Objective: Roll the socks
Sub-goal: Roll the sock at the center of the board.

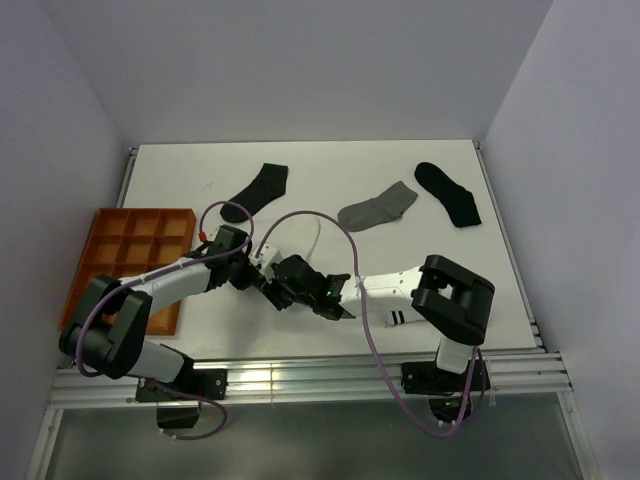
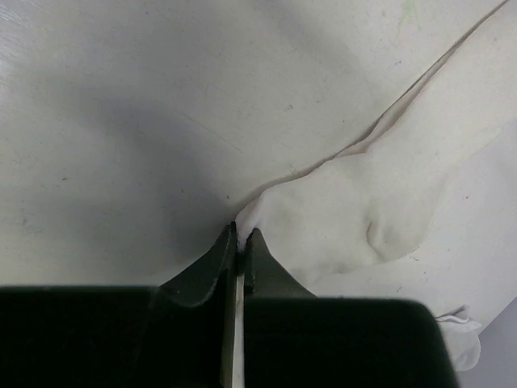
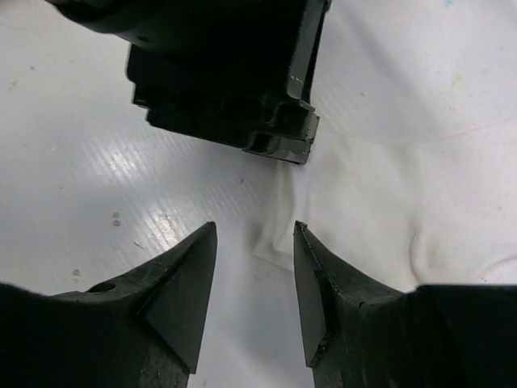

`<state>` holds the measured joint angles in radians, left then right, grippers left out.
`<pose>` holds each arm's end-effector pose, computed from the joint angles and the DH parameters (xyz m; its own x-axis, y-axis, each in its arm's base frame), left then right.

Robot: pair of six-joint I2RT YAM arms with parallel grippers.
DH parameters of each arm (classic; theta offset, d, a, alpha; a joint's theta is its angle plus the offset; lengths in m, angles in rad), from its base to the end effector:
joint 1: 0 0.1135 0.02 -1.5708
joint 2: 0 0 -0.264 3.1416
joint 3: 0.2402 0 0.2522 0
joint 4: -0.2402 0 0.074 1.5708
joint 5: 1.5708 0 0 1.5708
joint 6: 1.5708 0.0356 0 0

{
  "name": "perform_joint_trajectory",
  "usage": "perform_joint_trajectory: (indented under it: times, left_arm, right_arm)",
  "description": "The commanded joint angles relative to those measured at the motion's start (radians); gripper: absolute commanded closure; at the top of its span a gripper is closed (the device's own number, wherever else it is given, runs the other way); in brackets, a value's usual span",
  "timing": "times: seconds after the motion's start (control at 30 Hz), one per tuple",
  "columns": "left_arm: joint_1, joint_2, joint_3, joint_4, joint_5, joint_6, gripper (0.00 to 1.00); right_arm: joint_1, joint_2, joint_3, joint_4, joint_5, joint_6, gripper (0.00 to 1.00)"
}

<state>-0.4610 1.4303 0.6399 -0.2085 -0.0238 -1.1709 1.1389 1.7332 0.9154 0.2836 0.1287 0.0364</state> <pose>0.2308 -0.1137 0.1509 -0.6922 -0.6844 -0.2291 -0.5250 0.6954 -0.4907 0.1582 0.3323 0.1807 -0.2441 -0.4433 -0.8625 -0.8461 0.5319 -0.0340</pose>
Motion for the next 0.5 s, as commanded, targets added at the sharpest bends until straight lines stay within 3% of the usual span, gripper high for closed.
perform_joint_trajectory:
  times: [0.0,0.47]
  left_arm:
    - [-0.004,0.001,0.04,-0.014,-0.001,0.014,1.0]
    - [-0.004,0.007,0.052,-0.023,0.015,-0.01,1.0]
  right_arm:
    - [-0.016,0.034,0.043,0.0,-0.027,0.013,0.5]
    - [-0.018,0.13,0.077,-0.014,-0.075,0.017,0.55]
